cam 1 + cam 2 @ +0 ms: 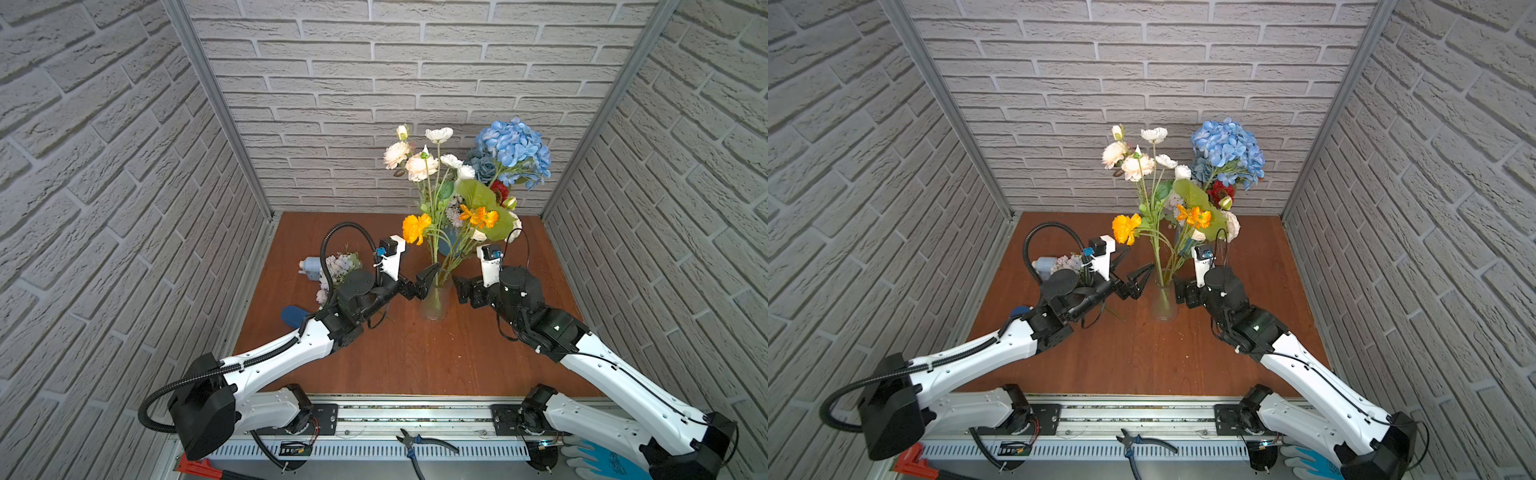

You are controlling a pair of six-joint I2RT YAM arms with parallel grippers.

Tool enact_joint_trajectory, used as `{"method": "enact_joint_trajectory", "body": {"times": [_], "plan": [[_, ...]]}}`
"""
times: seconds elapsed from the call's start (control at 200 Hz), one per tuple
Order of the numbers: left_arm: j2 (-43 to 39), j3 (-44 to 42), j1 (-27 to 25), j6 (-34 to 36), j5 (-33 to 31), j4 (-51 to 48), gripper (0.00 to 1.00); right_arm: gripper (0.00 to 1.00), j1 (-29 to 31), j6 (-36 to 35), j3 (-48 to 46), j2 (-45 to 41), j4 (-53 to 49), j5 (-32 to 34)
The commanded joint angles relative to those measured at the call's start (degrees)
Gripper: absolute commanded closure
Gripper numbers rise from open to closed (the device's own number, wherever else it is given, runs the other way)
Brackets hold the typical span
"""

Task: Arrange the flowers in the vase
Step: 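Open the left gripper and withdraw while the right gripper reaches toward the bouquet, then grasp the pastel pink-and-lavender bouquet stem with the right gripper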

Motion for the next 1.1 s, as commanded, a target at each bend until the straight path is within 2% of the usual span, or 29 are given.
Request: {"method": "enact_joint_trajectory", "body": {"times": [0.0,0.17,0.245,0.34,0.65,0.845,1.095], "plan": [[-3.6,-2.6,0.7,1.2,-6.0,-1.7,0.02,0.06,3.2,-2.3,3.4,1.5,2.5,-4.3],[-7.9,-6.3,5.4,-1.0,-8.6,-4.5,0.02,0.18,7.5,-0.9,6.8,6.2,0.9,-10.1],[-10.0,-8.7,8.6,-3.5,-8.6,-4.4,0.02,0.26,10.0,-0.5,7.8,8.6,0.7,-10.9],[-12.9,-11.4,12.9,-6.7,-9.2,-5.4,0.02,0.3,13.3,0.0,8.4,12.3,1.7,-11.5],[-18.6,-17.5,25.2,-14.0,-9.2,-9.8,0.02,0.33,20.2,-1.4,16.6,31.8,3.2,-12.9],[-20.6,-19.9,34.0,-20.2,-6.4,-12.9,0.02,0.35,20.3,-7.1,27.2,44.8,-0.4,-13.1],[-22.6,-23.8,42.9,-25.5,-0.6,-12.5,0.02,0.34,20.0,-14.0,39.0,58.9,-5.2,-8.5]]}}
